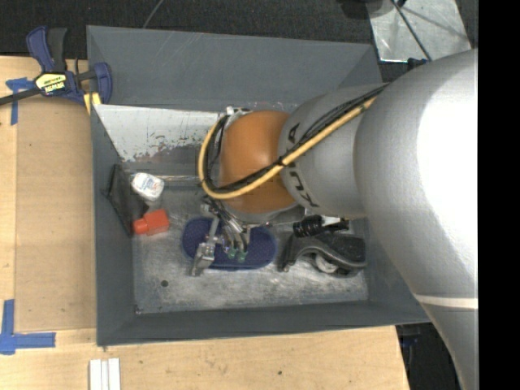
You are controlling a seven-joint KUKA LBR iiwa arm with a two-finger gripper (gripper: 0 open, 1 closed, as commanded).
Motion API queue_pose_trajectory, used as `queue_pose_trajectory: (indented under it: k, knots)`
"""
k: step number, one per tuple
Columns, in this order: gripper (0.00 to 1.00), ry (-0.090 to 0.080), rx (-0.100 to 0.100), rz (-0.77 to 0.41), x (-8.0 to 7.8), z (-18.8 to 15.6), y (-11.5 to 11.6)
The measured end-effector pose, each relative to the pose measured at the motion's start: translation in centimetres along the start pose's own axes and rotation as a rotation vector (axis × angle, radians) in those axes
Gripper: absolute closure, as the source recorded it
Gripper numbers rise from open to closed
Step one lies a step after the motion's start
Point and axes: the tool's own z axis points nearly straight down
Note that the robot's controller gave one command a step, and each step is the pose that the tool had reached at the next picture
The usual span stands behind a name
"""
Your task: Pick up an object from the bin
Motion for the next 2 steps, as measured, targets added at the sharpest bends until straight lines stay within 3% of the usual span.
queue_pose_trajectory:
  k: [1,2]
  knots:
    - [1.00,-0.005,-0.002,0.002,-0.2,-0.2,0.0]
    - [1.00,-0.010,-0.003,-0.134,-0.9,-16.6,0.3]
